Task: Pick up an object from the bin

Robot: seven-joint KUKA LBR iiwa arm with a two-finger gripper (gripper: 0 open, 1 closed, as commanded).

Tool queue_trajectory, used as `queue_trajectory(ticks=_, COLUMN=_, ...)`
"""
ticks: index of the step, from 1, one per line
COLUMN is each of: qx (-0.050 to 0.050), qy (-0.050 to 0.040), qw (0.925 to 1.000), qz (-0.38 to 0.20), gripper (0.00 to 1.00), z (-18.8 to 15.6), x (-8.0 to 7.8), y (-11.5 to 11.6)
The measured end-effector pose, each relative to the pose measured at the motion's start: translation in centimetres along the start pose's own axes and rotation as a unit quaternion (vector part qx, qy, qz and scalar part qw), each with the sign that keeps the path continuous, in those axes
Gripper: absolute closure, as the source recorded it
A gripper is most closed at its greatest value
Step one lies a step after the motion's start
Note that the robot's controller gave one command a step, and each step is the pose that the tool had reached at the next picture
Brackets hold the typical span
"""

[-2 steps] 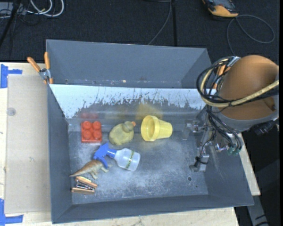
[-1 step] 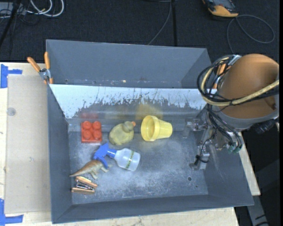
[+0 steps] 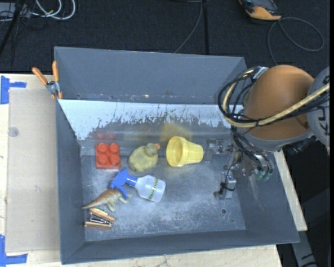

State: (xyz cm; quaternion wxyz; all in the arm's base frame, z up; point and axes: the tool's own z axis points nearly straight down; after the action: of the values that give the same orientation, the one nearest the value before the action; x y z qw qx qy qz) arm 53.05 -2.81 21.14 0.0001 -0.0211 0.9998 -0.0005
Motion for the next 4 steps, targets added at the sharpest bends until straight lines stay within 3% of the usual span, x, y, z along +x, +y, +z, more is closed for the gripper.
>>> queue_trajectory(ticks=1, qx=-0.001, qy=0.0031, qw=0.9998, qz=0.02, gripper=0.0, z=2.3, x=-0.6, y=1.8)
queue_trajectory(ticks=2, qx=0.0, qy=-0.0001, qw=0.9989, qz=0.047, gripper=0.0, z=4.4, x=-3.4, y=2.7)
queue_trajectory(ticks=3, qx=-0.001, qy=0.0009, qw=0.9996, qz=0.028, gripper=0.0, z=8.7, x=-3.8, y=4.8)
queue_trajectory(ticks=4, qx=-0.001, qy=0.0095, qw=0.9972, qz=0.074, gripper=0.0, z=10.1, x=-4.4, y=6.4)
